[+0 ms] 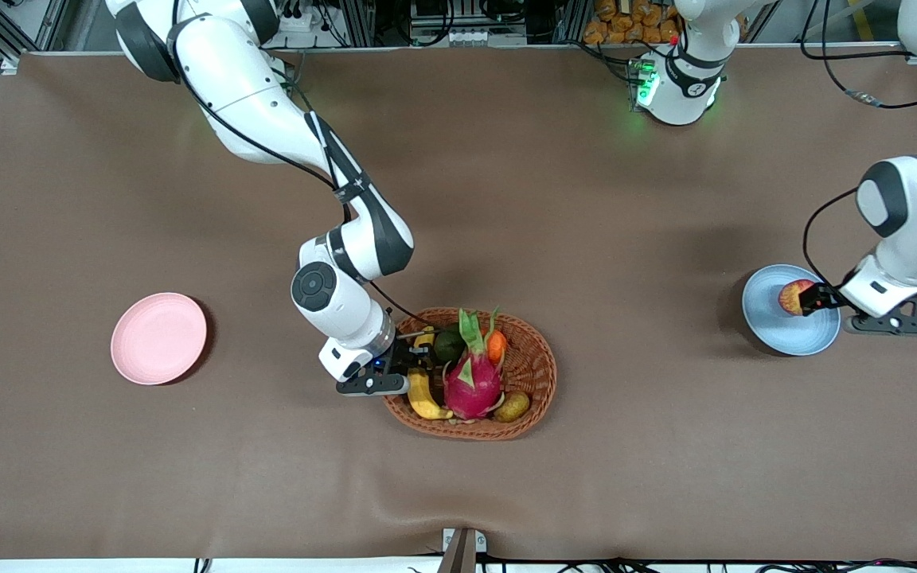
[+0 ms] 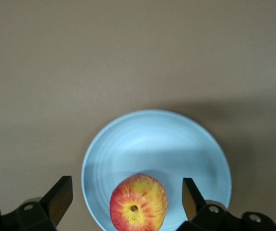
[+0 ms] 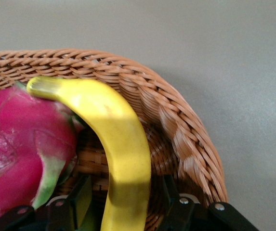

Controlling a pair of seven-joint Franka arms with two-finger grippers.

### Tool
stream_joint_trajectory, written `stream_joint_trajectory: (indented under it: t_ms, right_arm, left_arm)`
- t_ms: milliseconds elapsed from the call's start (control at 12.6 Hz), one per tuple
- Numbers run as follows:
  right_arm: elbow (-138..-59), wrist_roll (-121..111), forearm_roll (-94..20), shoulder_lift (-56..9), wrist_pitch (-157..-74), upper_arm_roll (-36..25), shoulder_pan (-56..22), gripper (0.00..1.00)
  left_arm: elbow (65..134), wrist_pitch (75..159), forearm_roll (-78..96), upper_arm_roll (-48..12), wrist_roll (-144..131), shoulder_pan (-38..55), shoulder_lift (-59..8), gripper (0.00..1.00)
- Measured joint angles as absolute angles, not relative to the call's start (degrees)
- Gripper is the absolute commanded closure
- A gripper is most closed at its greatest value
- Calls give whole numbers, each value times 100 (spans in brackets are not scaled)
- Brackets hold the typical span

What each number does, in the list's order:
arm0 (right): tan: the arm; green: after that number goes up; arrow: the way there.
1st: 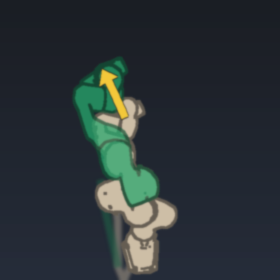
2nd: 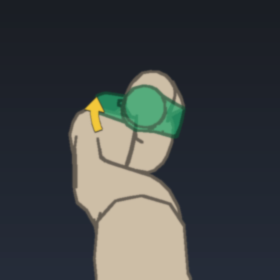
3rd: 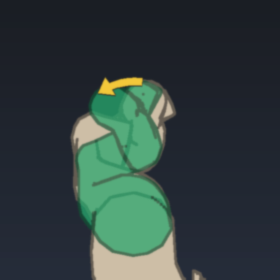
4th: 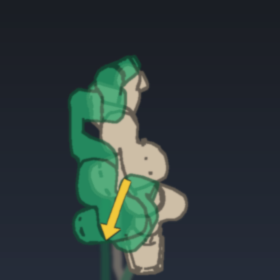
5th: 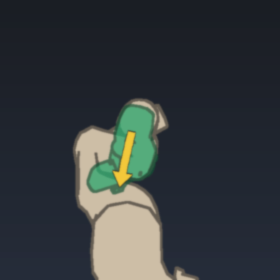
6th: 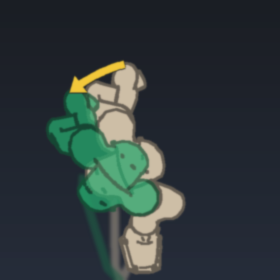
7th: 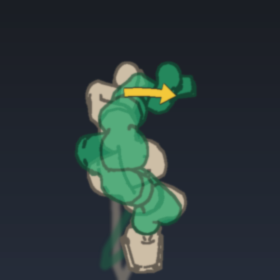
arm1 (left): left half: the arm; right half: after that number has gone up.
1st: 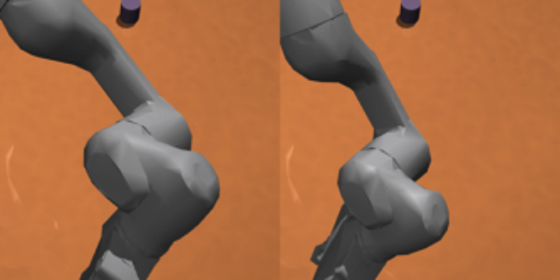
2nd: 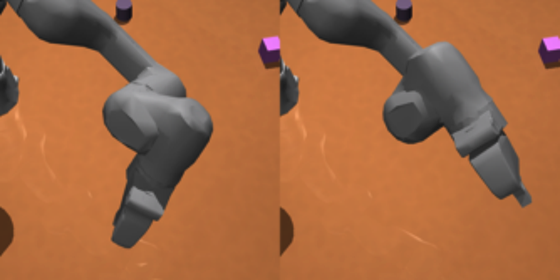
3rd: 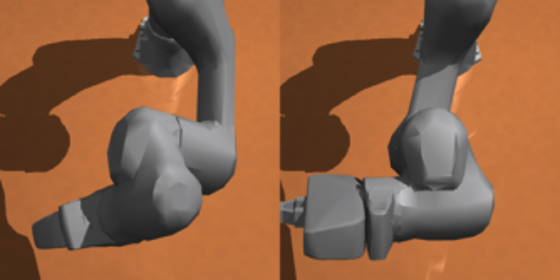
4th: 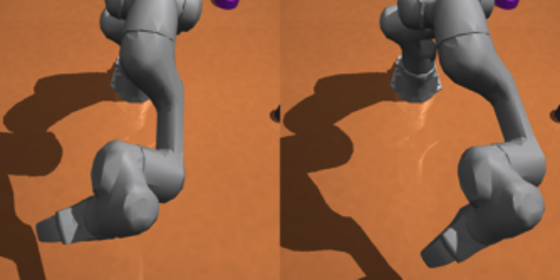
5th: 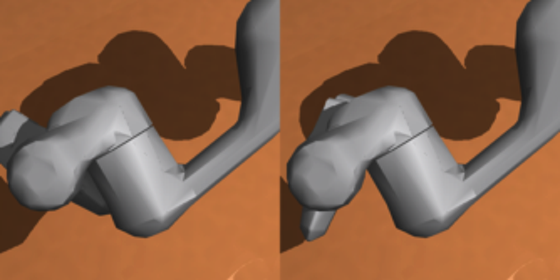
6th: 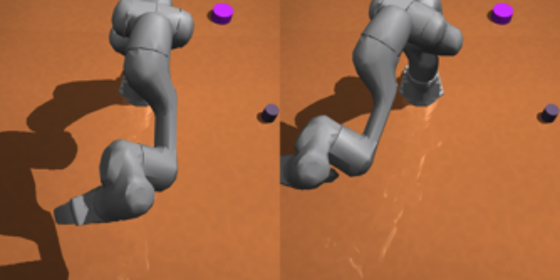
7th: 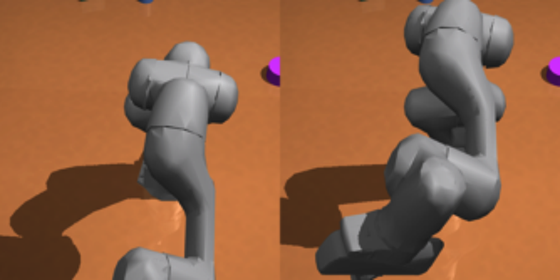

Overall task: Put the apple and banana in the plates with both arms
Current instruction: 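Lower the apple onto the blue plate while the right gripper descends on the banana, then open the left gripper and withdraw while the right gripper grasps the banana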

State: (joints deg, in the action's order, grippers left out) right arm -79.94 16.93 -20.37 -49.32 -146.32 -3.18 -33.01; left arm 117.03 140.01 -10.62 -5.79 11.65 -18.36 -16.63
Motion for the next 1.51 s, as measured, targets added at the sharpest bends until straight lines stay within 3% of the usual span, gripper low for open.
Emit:
stream_joint_trajectory:
  t_ms: [317, 397, 714, 794, 1190, 1508]
  right_arm:
    - [-7994, 1695, -2033, -5030, -14827, -316, -3352, 32]
    - [-7993, 1694, -2032, -5031, -14835, -317, -3357, 38]
    - [-7998, 1693, -2030, -5054, -14870, -318, -3378, 81]
    - [-8002, 1692, -2029, -5074, -14881, -321, -3378, 84]
    - [-7973, 1692, -2029, -5079, -14935, -352, -3377, 84]
    - [-7855, 1692, -2029, -4891, -14834, -468, -3368, 82]
  left_arm:
    - [10758, 12899, -1062, -896, 1163, -1821, -1654, 0]
    - [10623, 12764, -1062, -944, 1162, -1820, -1655, 0]
    - [10021, 12015, -1061, -1117, 1149, -1807, -1654, 0]
    - [9893, 11844, -1050, -1169, 1134, -1770, -1653, 0]
    - [9364, 10657, -874, -1342, 909, -1461, -1451, 0]
    - [9138, 10054, -712, -407, 664, -419, -1104, 0]
